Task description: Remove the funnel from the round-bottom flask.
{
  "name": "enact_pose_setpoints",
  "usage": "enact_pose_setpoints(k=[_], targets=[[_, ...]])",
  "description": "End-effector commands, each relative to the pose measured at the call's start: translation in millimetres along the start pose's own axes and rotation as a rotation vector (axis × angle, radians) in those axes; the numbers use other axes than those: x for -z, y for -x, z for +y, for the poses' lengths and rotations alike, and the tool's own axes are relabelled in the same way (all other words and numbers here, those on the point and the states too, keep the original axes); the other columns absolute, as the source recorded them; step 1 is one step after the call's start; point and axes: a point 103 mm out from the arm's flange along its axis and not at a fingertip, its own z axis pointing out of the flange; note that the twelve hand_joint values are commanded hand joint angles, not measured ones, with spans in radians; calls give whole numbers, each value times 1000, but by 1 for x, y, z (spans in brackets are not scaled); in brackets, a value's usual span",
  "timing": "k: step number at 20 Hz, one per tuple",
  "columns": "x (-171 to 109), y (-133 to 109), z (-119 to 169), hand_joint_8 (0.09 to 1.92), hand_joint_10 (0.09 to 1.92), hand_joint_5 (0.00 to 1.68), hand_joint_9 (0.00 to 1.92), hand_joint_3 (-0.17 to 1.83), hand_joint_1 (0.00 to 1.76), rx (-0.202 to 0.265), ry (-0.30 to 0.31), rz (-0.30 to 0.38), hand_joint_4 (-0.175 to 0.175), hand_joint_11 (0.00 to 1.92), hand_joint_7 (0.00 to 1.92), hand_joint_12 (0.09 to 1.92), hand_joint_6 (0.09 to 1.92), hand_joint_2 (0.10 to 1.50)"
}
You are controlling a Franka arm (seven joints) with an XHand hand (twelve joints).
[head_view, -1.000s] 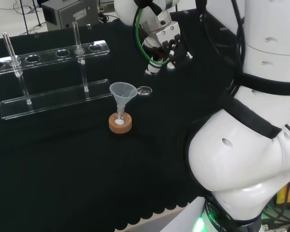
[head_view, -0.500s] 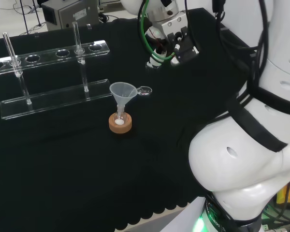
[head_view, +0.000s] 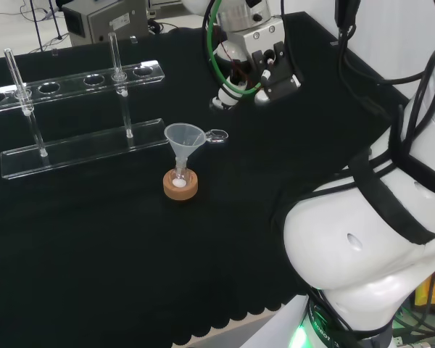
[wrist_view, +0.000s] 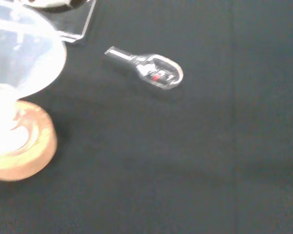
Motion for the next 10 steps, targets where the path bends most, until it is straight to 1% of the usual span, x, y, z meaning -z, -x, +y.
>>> enact_pose_setpoints(k=[1,5,7,10], targets=[[-4,-25,-7,658,565,309,621,627,668,72,-73,29,-38,457,348,1327,87,635],[-7,-36,-3,655,562,262,598,622,636,112,-111,60,-26,467,322,1326,87,630],[-10,-41,1,667,597,223,525,603,616,135,-135,73,-27,466,266,1333,87,628],[-14,-45,5,672,658,171,394,562,588,157,-150,82,-31,455,166,1355,87,628]])
